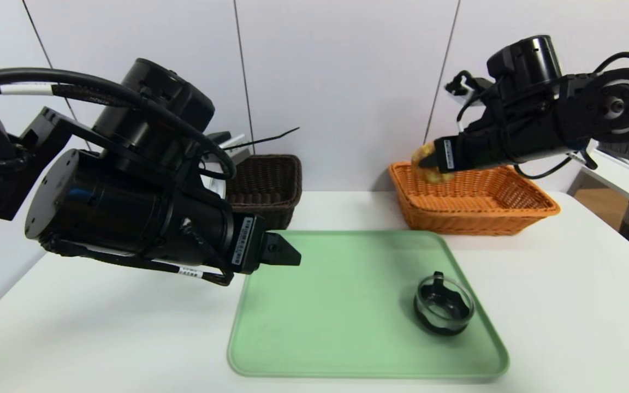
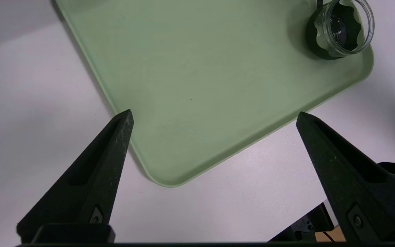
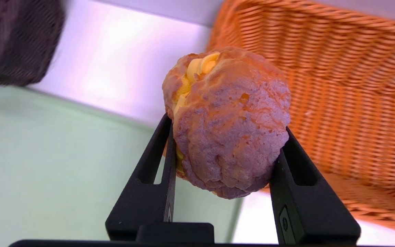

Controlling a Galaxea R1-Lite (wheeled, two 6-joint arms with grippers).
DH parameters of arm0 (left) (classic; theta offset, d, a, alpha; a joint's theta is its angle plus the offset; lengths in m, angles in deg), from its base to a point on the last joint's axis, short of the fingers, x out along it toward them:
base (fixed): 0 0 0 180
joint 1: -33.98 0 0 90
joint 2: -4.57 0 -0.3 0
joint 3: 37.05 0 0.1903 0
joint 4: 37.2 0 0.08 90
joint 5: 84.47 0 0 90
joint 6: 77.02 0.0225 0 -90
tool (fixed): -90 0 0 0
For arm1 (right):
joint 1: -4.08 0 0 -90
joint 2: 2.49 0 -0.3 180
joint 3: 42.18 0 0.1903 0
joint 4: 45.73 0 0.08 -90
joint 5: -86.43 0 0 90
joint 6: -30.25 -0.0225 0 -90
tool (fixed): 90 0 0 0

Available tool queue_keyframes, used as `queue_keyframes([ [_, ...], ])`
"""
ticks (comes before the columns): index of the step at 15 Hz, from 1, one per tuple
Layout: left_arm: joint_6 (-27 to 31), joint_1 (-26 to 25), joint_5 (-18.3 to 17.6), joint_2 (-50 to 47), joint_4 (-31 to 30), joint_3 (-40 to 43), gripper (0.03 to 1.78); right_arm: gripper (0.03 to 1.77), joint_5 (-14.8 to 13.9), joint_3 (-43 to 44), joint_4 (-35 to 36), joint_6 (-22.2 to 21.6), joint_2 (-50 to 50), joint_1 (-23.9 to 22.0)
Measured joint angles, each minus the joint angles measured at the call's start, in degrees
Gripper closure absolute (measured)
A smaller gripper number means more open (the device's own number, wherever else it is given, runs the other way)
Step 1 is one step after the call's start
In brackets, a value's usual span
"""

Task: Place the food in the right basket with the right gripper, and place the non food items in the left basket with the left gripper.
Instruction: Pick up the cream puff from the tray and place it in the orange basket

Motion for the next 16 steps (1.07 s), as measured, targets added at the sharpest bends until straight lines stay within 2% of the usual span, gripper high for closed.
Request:
queue_keyframes([
  [6, -0.1, 0.0, 0.0, 0.2, -0.3, 0.0, 0.12, 1.04, 0.0, 3.9, 0.2, 0.3, 8.1, -7.7],
  [16, -0.3, -0.6, 0.0, 0.4, -0.4, 0.2, 0.12, 1.04, -0.2, 10.8, -0.8, 1.1, 19.8, -10.4],
])
